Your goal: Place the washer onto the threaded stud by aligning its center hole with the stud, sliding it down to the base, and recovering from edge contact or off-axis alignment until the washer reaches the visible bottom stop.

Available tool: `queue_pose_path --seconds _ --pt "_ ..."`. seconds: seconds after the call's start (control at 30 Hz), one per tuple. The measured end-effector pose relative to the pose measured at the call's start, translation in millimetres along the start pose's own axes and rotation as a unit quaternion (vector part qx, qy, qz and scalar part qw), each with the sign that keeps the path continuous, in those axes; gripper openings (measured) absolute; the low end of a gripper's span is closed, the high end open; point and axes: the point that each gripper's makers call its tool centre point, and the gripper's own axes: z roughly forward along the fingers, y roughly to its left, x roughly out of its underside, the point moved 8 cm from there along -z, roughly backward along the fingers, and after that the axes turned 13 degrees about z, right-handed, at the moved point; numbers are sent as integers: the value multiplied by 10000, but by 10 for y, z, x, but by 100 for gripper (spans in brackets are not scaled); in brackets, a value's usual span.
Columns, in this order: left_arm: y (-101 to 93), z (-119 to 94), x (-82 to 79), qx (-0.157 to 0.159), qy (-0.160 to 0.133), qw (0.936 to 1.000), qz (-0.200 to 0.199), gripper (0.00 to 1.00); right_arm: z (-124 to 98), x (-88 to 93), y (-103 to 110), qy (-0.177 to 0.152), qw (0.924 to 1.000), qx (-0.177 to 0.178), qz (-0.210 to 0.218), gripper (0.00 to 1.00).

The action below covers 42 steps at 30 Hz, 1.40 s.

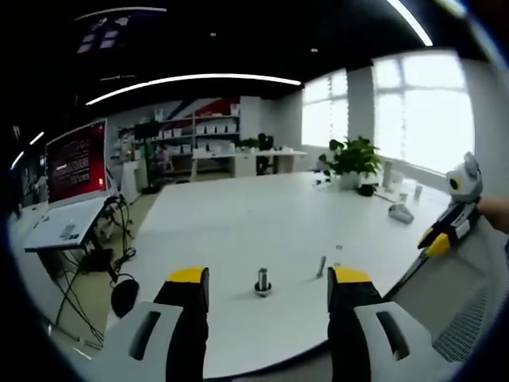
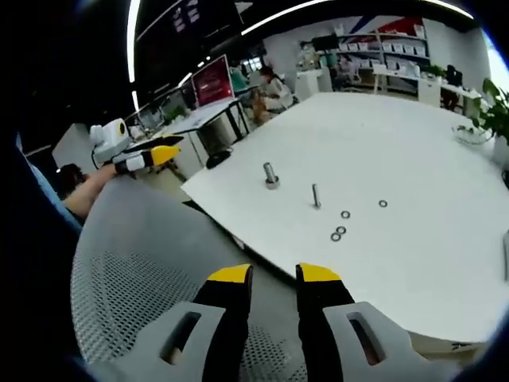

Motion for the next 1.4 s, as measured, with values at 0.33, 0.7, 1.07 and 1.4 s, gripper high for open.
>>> queue_pose_path --seconds 0.33,0.7,1.07,1.4 --pt "-22 -6 32 138 159 9997 -95 45 3 18 28 116 9998 -189 -15 25" --pt "-1 -8 59 170 223 9992 -280 36 69 61 63 1253 9875 -682 -669 23" --pt "-14 -23 64 214 306 9988 -329 28 143 -329 -209 1432 9830 -329 -1101 23" --pt "3 5 75 152 396 9983 -391 28 450 -631 -458 786 9949 -278 -567 23"
